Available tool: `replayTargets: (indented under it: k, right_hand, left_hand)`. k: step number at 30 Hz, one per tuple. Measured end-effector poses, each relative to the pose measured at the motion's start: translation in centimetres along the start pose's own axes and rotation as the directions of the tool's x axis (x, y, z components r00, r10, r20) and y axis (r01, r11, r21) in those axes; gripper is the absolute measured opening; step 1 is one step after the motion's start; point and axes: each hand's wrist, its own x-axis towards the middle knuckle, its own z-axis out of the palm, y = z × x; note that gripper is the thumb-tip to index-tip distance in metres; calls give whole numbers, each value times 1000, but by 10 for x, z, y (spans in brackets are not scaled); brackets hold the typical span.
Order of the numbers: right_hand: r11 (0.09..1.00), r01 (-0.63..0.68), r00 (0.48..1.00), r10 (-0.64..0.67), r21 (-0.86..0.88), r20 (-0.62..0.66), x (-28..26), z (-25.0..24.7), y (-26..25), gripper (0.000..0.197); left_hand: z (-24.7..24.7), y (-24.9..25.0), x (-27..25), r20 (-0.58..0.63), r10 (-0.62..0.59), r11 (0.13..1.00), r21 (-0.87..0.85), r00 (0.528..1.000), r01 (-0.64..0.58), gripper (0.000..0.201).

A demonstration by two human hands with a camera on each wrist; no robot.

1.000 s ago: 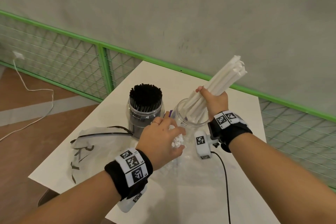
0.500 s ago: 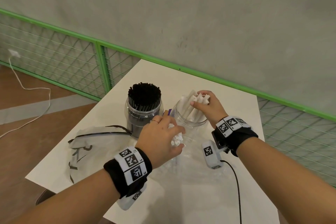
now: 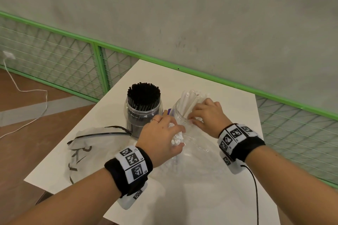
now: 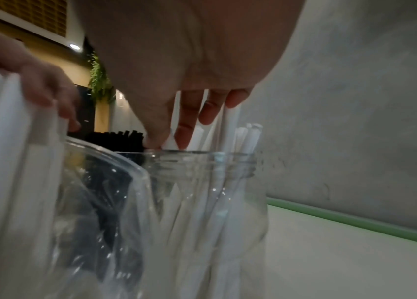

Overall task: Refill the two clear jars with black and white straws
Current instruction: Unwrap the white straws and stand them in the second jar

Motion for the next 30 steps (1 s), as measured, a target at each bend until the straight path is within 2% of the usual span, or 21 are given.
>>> replayTargets:
  k: [2, 5, 7, 10, 12, 16, 17, 19, 22, 26, 28, 30]
  right_hand:
    - [1000, -17, 995, 17, 2, -101, 7, -3, 2, 12]
    - [989, -136, 949, 148, 63, -277, 28, -20, 9, 11]
    - [974, -210, 923, 225, 82, -311, 44, -28, 13, 9]
    - [962, -274, 938, 264, -13, -224, 58, -18, 20, 7]
    - [945, -326, 934, 323, 3, -151, 57, -6, 23, 11]
    - [887, -372, 891, 424, 273, -162, 42, 3, 23, 36]
    - [865, -367, 892, 432, 342, -133, 37, 3, 24, 41]
    - [816, -362, 914, 405, 451, -1, 27, 1, 26, 52]
    - [821, -361, 932, 326, 442, 156, 16, 2, 28, 67]
    - [816, -342, 937, 333, 466, 105, 26, 9, 26, 90]
    - [841, -327, 943, 316, 430, 100, 40, 10, 21, 90]
    - [880, -298, 955, 276, 370, 113, 54, 13, 14, 80]
  left_hand:
    - [0, 0, -1, -10, 6, 1000, 1, 1000, -6, 36]
    - [0, 0, -1, -18, 11, 1000, -2, 1000, -11, 36]
    - [0, 0, -1, -10, 6, 1000, -4, 1000, -6, 36]
    - [0, 0, 0, 1, -1, 1000, -5, 1000, 1, 36]
    - [0, 0, -1, 7, -4, 1000, -3, 1000, 4, 36]
    - [0, 0, 0, 19, -4, 1000, 1, 1000, 4, 37]
    - [0, 0, 0, 18, -3, 1000, 0, 1000, 3, 37]
    - [0, 0, 0, 9, 0, 1000, -1, 1000, 0, 36]
    - [1, -1, 1, 2, 0, 1000, 0, 1000, 0, 36]
    - [-1, 0, 1, 1, 4, 1000, 3, 1000, -4, 36]
    - [-1, 1, 1, 5, 6, 1000, 8, 1000, -6, 37]
    - [-1, 1, 1, 4, 5, 1000, 7, 1000, -5, 37]
